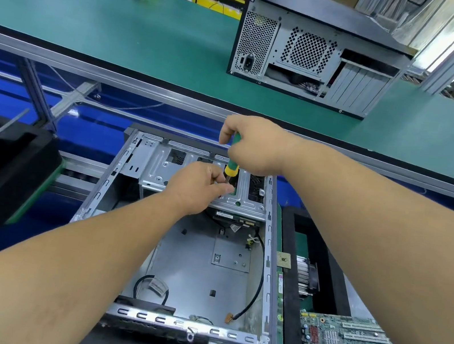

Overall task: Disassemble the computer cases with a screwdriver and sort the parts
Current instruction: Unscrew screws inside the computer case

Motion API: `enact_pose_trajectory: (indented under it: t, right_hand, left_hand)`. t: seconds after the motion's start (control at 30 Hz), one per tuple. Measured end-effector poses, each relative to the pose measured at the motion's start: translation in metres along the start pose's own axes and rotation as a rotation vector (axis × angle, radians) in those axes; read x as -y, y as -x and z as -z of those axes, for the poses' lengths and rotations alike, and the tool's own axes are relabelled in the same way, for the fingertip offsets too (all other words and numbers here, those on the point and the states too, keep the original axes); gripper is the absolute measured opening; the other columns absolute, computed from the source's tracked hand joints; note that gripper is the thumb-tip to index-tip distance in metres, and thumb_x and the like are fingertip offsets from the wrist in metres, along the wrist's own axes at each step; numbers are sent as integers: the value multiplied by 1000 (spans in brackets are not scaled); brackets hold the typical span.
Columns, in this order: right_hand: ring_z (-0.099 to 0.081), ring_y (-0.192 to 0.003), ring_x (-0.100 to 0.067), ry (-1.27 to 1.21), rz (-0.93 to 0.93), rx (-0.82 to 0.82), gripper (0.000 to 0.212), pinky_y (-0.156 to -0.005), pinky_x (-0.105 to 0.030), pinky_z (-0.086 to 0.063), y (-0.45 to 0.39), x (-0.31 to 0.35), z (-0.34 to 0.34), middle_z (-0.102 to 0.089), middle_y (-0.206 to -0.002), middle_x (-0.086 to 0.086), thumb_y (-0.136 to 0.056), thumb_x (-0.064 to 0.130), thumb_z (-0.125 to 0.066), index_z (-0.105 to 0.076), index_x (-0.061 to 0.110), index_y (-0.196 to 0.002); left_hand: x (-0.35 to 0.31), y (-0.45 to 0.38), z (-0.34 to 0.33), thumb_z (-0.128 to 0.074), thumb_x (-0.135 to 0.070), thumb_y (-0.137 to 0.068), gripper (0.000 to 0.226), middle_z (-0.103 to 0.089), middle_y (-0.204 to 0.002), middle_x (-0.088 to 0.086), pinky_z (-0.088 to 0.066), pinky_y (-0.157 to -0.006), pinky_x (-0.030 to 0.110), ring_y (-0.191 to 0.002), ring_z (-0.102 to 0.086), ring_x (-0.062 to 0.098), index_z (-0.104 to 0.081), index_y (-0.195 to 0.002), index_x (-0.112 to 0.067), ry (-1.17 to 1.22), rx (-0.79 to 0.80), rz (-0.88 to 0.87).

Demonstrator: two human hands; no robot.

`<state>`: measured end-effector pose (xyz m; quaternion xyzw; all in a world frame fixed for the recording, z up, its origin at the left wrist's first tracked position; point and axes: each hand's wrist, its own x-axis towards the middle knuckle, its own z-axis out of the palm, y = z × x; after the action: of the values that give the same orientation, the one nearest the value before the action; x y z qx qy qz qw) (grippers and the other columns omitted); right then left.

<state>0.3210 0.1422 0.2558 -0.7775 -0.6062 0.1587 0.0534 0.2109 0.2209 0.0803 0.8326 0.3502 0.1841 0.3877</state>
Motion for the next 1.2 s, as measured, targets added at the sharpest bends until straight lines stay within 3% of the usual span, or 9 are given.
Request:
enact_pose_trajectory:
  t: [0.07,0.17,0.3,0.5,0.6,0.7,0.9,1.07,1.2]
  right_hand:
    - [-52,-78,-14,109,-28,-70,19,-56,-29,-34,-2,2,-3,-51,-84,12,-95,36,-56,-56,26,-111]
    - [-51,-83,-21,258,-100,-176,36,-60,-33,-35,-3,1,-10,-52,-87,6,-99,60,-48,-47,24,-104]
    - [-54,-90,-23,205,-94,-169,27,-69,-35,-40,-4,-4,-14,-58,-100,1,-103,47,-52,-56,22,-112]
    - [-56,-93,-24,111,-89,-187,34,-69,-36,-42,-2,3,-14,-57,-100,3,-97,49,-60,-52,26,-121]
    - [-56,-96,-24,129,-105,-194,40,-71,-36,-42,-2,4,-16,-58,-104,2,-96,54,-60,-54,23,-120]
    - [-57,-96,-25,123,-109,-187,39,-72,-36,-43,-1,2,-16,-60,-106,1,-97,54,-60,-54,23,-120]
    - [-53,-92,-23,138,-97,-196,35,-71,-35,-40,-1,6,-19,-58,-108,0,-99,48,-60,-54,22,-122]
    - [-53,-92,-24,125,-83,-229,37,-74,-35,-43,1,7,-23,-57,-115,-4,-99,47,-59,-54,21,-125]
    - [-53,-87,-25,115,-87,-248,35,-68,-34,-41,1,9,-23,-52,-104,-2,-99,43,-61,-53,22,-124]
  left_hand:
    - [-3,-1,-2,-76,-52,-86,39,-65,-66,-1,-53,-63,39,-64,-60,23,-55,-72,-23,-16,-22,32]
    - [-4,0,-4,-74,-60,-84,40,-61,-65,-5,-42,-53,33,-61,-56,17,-54,-75,-26,-87,-41,17]
    - [2,1,-1,-67,-55,-91,19,-55,-61,-9,-51,-58,39,-58,-52,14,-64,-82,-39,-68,19,-44]
    - [-4,-2,-6,-73,-61,-85,43,-64,-65,-3,-42,-52,32,-61,-60,18,-54,-73,-25,-132,-67,18]
    - [-4,0,-5,-71,-66,-84,37,-60,-66,-6,-36,-52,30,-61,-58,14,-58,-82,-31,-171,-49,-19]
    - [3,1,1,-66,-54,-91,17,-54,-62,-10,-39,-55,29,-60,-54,15,-65,-90,-38,-67,32,-42]
    - [-2,-1,-6,-72,-60,-86,39,-65,-70,-2,-46,-55,34,-65,-61,20,-56,-77,-25,-132,-47,13]
    - [3,-1,0,-66,-55,-91,19,-53,-60,-10,-44,-56,32,-59,-54,15,-61,-81,-39,-69,14,-17]
    - [-3,-1,-2,-72,-52,-88,35,-65,-70,-2,-52,-64,40,-68,-63,23,-57,-76,-24,-51,-14,34]
